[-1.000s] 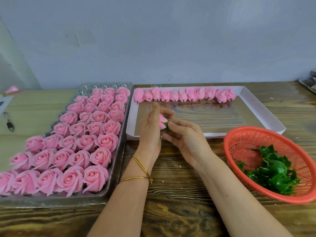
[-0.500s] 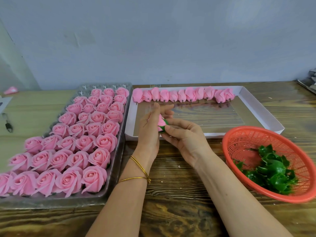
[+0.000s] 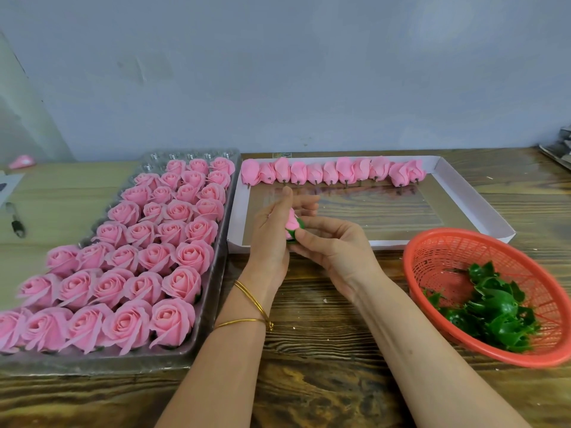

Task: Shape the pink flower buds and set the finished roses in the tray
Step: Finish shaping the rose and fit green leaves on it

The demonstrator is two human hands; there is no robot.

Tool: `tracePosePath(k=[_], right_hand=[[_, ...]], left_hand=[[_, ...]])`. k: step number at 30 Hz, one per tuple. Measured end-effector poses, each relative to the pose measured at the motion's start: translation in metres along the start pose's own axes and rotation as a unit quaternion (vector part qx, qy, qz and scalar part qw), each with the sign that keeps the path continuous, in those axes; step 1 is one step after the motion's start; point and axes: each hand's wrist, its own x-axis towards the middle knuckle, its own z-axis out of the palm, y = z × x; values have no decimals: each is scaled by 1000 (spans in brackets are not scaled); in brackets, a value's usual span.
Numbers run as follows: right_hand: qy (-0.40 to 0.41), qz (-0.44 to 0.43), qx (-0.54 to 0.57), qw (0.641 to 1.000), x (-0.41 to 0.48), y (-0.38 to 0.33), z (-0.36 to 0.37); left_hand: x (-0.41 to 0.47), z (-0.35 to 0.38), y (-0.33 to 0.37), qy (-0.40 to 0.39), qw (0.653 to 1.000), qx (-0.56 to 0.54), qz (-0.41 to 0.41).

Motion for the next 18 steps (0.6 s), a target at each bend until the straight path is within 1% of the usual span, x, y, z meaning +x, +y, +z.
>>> tracePosePath(k=[3, 10, 14, 18], right_hand=[[-5, -12, -14, 1000, 0, 0, 0], [-22, 8, -21, 1000, 1, -2, -1], [-24, 9, -45, 999, 1, -2, -3], [-42, 6, -73, 996, 2, -2, -4]], left_hand=[[1, -2, 0, -8, 1000, 4, -17], [2, -6, 0, -43, 998, 6, -52], [2, -7, 1, -74, 995, 23, -66], [3, -10, 0, -82, 993, 26, -75]])
